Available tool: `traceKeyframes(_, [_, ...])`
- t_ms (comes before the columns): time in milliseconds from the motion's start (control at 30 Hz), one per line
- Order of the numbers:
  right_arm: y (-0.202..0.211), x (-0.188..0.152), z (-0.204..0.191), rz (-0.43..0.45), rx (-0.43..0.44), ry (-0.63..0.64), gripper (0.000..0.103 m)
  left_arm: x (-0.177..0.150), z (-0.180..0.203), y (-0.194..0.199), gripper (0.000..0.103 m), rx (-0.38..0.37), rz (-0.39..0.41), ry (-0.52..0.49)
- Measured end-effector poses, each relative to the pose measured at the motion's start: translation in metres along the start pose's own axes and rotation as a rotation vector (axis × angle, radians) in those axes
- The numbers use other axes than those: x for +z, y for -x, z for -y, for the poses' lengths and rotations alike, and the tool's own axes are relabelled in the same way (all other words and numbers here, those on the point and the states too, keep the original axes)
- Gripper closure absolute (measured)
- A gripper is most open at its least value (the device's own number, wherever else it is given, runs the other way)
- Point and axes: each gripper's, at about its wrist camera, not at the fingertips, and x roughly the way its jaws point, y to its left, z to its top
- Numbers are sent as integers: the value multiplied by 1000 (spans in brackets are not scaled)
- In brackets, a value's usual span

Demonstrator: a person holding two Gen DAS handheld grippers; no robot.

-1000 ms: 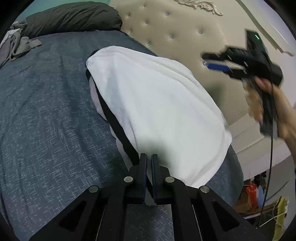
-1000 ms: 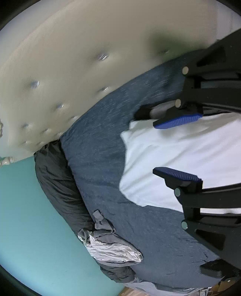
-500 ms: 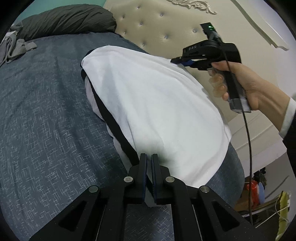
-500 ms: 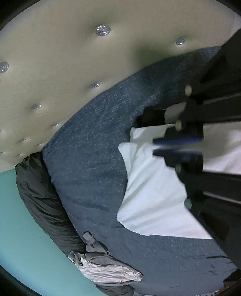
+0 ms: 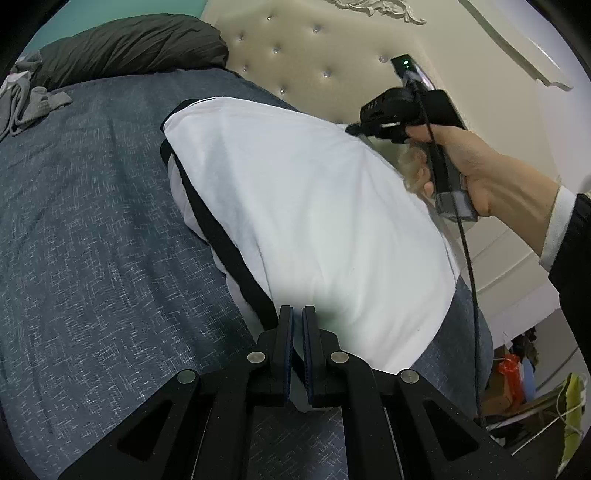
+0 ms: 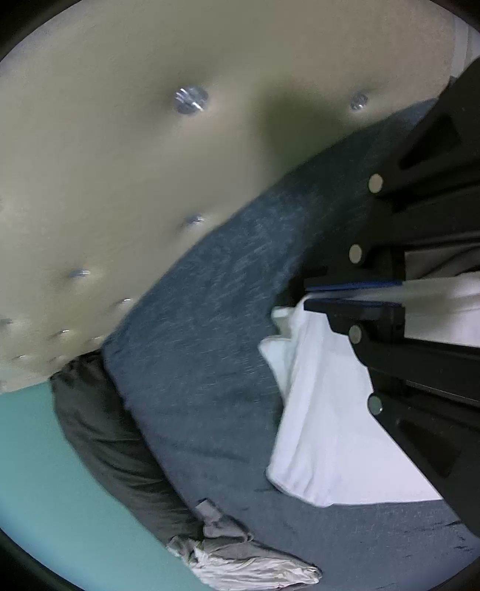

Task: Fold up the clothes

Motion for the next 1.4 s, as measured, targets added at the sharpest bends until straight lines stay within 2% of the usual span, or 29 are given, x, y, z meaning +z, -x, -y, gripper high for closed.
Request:
traceKeyframes(100, [23, -1, 11, 43, 52, -22, 96, 0, -1, 0, 98, 1, -3, 7])
traceKeyframes(167, [34, -6, 19, 44, 106, -43, 85, 1, -1, 1, 98, 1, -5, 8])
traceKeyframes(200, [39, -11, 24, 36, 139, -53, 75, 1, -1, 1, 98, 2, -7, 8])
traceKeyframes(233, [43, -18, 27, 25, 161, -55, 73, 1, 0, 2, 98, 3, -8, 8])
traceKeyframes(367, [64, -56, 35, 32, 184, -55, 73, 0, -1, 8, 98, 7, -10, 20])
traceKeyframes(500, [91, -99, 44, 78, 225, -131, 73, -11, 0, 17, 97, 23, -14, 26])
traceKeyframes(633, [117, -144, 45, 123, 245, -162, 73, -23, 2, 28, 90, 41, -16, 31])
traceKeyframes(767, [134, -170, 44, 157, 255, -182, 73, -31, 9, 44, 86, 64, -11, 35])
traceKeyframes(1100, [194, -210, 23, 225, 286, -200, 73, -39, 35, 101, 82, 96, 39, 14])
traceKeyframes(1400, [248, -238, -5, 257, 267, -189, 63, -39, 59, 160, 78, 124, 94, -40])
